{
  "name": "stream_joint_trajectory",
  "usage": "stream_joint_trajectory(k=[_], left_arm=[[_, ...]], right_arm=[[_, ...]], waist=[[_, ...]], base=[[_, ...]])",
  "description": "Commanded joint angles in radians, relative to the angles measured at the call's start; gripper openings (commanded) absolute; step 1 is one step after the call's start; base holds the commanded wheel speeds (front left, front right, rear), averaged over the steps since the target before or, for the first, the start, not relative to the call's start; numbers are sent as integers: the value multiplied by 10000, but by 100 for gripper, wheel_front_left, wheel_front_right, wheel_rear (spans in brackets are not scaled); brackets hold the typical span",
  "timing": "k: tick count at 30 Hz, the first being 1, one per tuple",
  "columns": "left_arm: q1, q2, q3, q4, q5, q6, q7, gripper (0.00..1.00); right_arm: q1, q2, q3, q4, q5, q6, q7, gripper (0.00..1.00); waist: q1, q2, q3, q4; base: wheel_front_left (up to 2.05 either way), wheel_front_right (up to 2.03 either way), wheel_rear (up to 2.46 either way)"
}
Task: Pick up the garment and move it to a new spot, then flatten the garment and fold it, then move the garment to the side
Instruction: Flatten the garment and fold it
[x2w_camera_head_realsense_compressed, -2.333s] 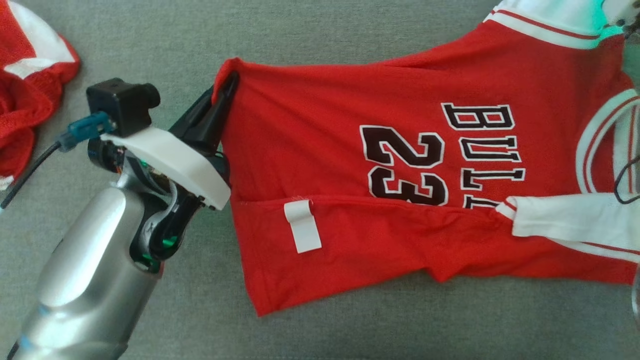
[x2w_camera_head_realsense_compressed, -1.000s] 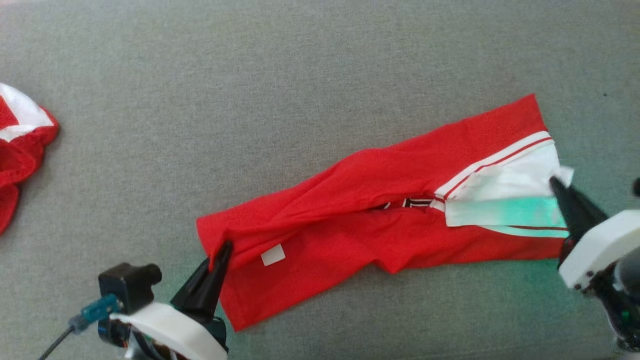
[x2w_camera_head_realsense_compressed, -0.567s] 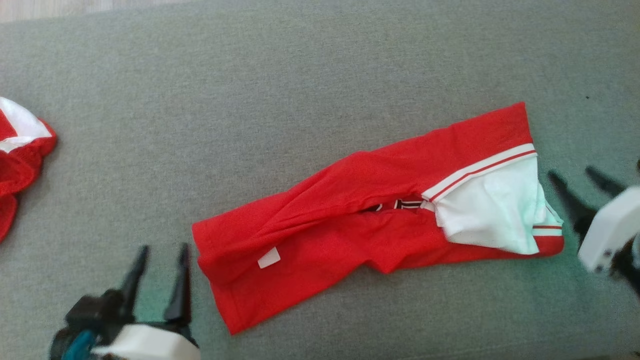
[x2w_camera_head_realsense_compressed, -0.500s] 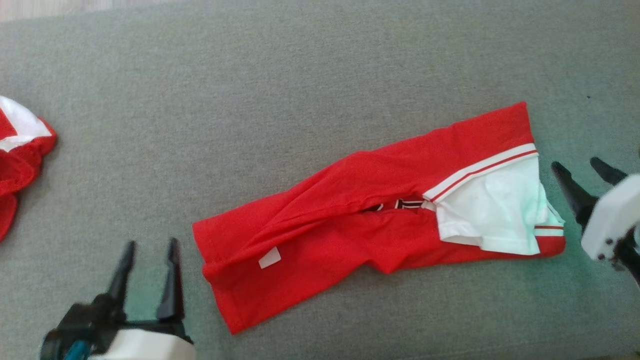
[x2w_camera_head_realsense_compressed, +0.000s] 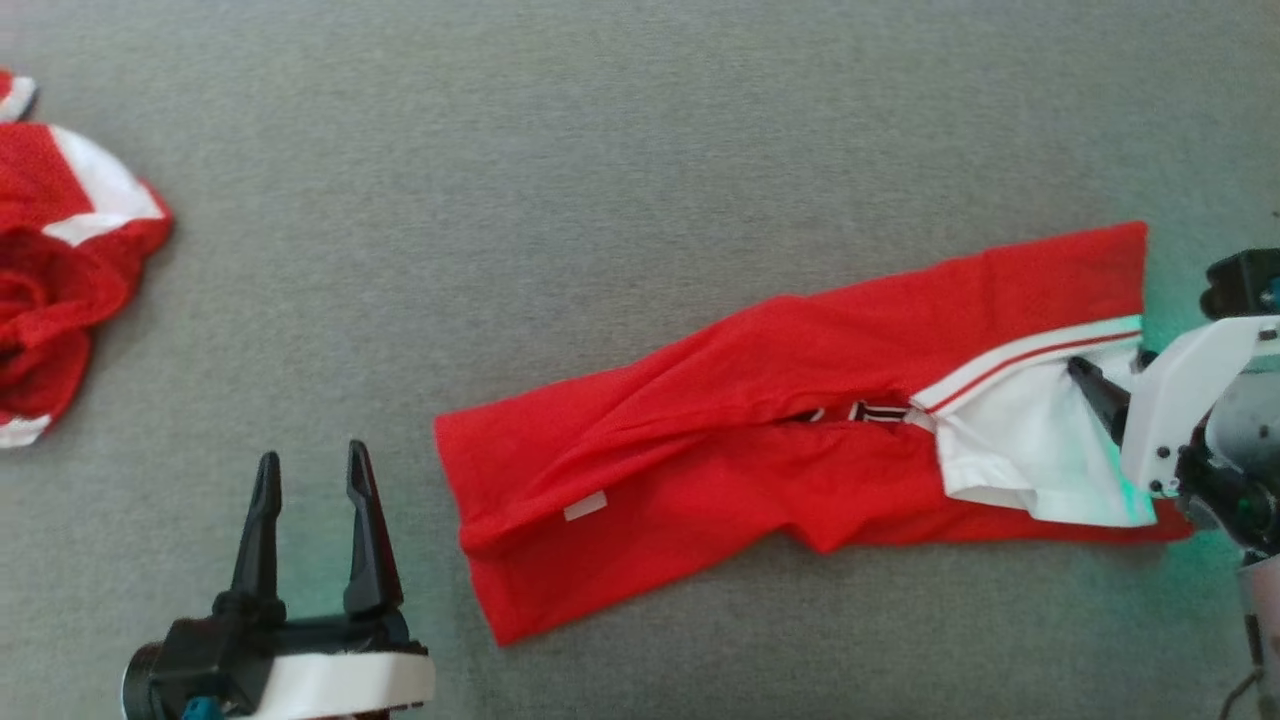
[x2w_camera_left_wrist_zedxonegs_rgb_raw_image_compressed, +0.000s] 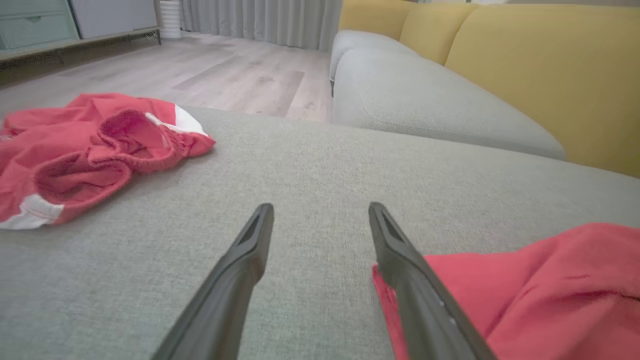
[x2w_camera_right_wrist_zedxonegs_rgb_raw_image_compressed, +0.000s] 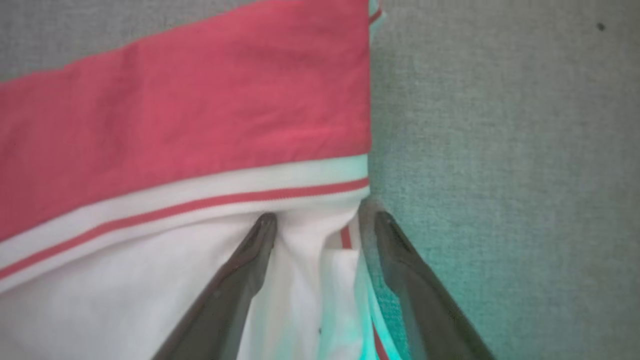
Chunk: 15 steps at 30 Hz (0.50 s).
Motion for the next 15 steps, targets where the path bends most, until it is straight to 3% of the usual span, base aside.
stream_joint_trajectory(k=[1, 3, 5, 9, 15], left_arm=[[-292, -154, 570, -229, 261, -123, -119, 100], [-222, -364, 747, -170, 471, -342, -120, 100], [-147, -575, 940, -136, 664, -560, -121, 100], [40, -979, 1343, -42, 1018, -942, -122, 100], [208, -1518, 1918, -34, 1491, -1536, -123, 100]], right_arm=[[-66, -59, 248, -40, 167, 75, 176, 100], [39, -37, 418, 116, 516, 75, 482, 100], [159, -81, 581, 98, 905, 75, 717, 0], [142, -149, 383, -162, 1463, 75, 657, 0], [-467, -476, -1179, -299, 1391, 75, 393, 0]], waist=[[-1, 0, -48, 188], [-1, 0, -125, 292], [-1, 0, -193, 351], [-1, 0, -298, 349], [-1, 0, -473, 285]], base=[[0, 0, 0], [0, 0, 0], [0, 0, 0], [0, 0, 0], [0, 0, 0]])
